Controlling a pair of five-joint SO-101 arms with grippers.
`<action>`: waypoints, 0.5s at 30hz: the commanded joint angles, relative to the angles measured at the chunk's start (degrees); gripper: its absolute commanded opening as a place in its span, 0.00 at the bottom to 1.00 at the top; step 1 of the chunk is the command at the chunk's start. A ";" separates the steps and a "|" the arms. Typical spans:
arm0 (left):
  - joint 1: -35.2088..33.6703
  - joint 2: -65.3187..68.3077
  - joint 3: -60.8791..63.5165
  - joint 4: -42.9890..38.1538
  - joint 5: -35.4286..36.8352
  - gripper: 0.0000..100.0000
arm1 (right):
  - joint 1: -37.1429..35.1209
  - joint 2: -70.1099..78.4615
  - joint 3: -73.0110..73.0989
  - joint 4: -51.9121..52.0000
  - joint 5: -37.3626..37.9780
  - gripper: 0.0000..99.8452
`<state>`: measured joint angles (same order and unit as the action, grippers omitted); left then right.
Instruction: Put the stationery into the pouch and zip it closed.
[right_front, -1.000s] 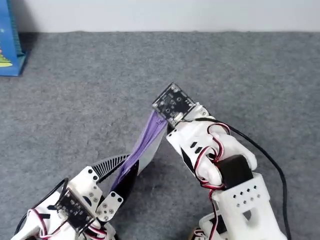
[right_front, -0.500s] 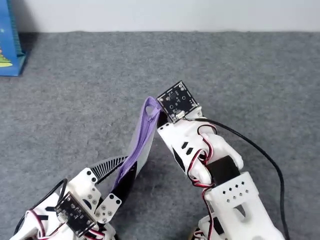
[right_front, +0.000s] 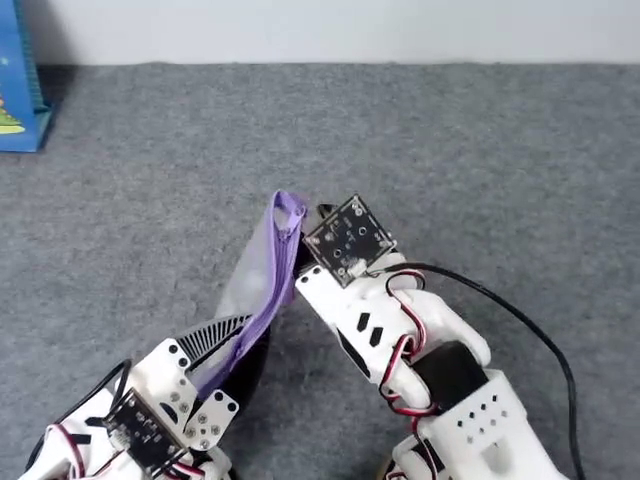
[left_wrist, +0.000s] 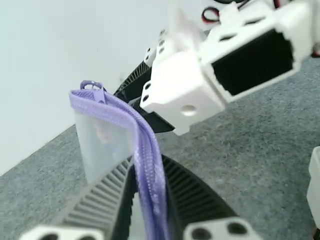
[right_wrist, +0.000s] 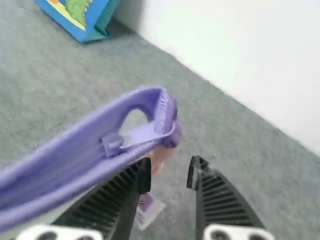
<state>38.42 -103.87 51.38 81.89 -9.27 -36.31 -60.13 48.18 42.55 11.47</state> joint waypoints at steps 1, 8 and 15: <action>0.88 -0.53 -2.24 -0.09 -0.62 0.01 | -1.80 -1.19 0.88 -3.74 -0.62 0.15; 1.05 -0.53 -1.01 -0.18 -0.88 0.01 | -1.80 -0.31 3.52 -5.76 -0.62 0.15; 0.88 -0.53 5.49 -0.18 -9.85 0.01 | -1.80 -0.13 6.86 -10.33 -0.62 0.15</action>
<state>38.42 -103.87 53.67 81.80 -15.16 -36.57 -60.13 54.68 35.43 11.47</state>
